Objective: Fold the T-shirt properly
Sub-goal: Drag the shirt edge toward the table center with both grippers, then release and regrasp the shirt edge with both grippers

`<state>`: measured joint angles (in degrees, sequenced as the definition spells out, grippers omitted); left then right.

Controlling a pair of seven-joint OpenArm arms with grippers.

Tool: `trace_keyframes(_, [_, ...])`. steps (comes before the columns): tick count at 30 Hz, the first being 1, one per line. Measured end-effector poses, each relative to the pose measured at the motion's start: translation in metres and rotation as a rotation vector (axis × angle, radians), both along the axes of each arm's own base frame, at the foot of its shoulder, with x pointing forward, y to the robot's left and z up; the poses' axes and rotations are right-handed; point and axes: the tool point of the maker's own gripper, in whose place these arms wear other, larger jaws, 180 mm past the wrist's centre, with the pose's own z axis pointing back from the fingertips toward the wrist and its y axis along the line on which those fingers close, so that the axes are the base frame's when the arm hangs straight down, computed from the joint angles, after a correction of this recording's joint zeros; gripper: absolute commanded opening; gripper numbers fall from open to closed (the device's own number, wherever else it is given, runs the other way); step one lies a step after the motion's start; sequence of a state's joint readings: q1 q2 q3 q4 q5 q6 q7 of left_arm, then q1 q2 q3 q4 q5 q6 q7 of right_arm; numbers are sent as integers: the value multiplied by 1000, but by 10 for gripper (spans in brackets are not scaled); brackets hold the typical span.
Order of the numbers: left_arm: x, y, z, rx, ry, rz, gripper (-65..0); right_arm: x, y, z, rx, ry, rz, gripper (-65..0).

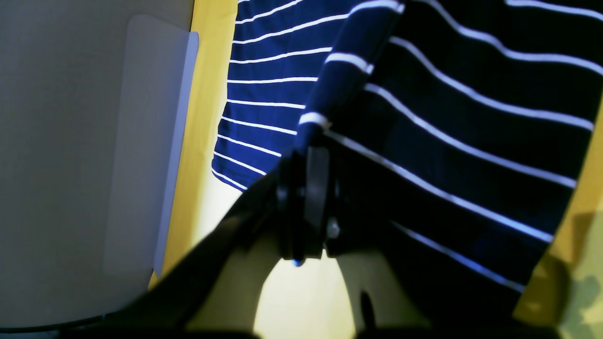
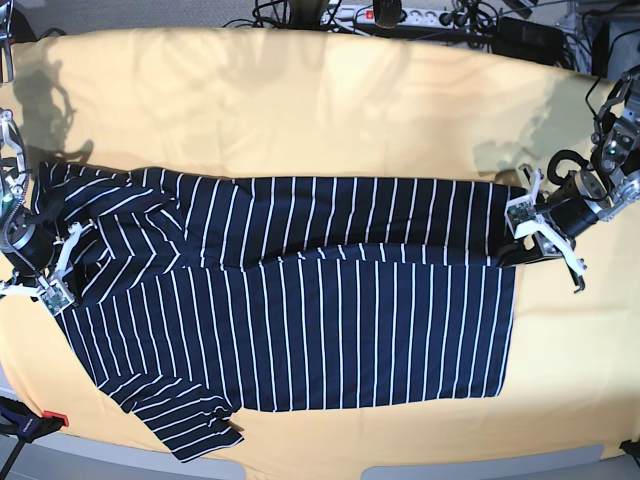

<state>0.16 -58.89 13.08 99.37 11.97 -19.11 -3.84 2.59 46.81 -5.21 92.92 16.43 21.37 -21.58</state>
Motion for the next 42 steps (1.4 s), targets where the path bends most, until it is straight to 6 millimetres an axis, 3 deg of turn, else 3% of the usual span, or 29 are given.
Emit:
trace_keyframes(8, [0, 0, 0, -1, 0, 0, -650, 10, -14, 15, 16, -94, -96, -650])
trace_keyframes(15, [0, 0, 0, -1, 0, 0, -650, 7, -7, 11, 18, -71, -63, -650])
trace_keyframes(16, [0, 0, 0, 0, 0, 0, -650, 7, -4, 9, 23, -65, -53, -587])
trace_keyframes(18, [2, 1, 3, -5, -19, 9, -650, 7, -3, 6, 34, -62, -51, -401])
trace_keyframes(20, [9, 4, 10, -8, -59, 32, -480, 12, -14, 12, 16, -91, -106, -272])
trace_keyframes(22, [18, 5, 21, -2, -89, 37, -298, 21, -21, 26, -7, -114, -130, -245])
trace_keyframes(23, [23, 7, 28, -11, -99, 51, -238, 26, -21, 36, -7, -129, -129, -245])
trace_keyframes(26, [35, 15, 43, -56, -97, 118, -213, 35, -9, 54, 18, -141, -74, -245])
trace_keyframes(28, [37, 21, 44, -35, -86, 134, -213, 27, 5, 47, 5, -78, -4, -245])
trace_keyframes(32, [22, 21, 28, 25, 23, 70, -213, 4, 45, 34, 31, 54, 175, -245])
trace_keyframes(36, [-18, 15, -1, 95, 272, -72, -214, -15, 68, 29, 47, 147, 282, -246])
trace_keyframes(39, [-29, 8, -5, 40, 309, -89, -214, -32, 71, 11, 39, 213, 295, -246])
trace_keyframes(42, [-39, 15, -16, 86, 339, -89, -214, -58, 61, -19, -3, 327, 277, -247])
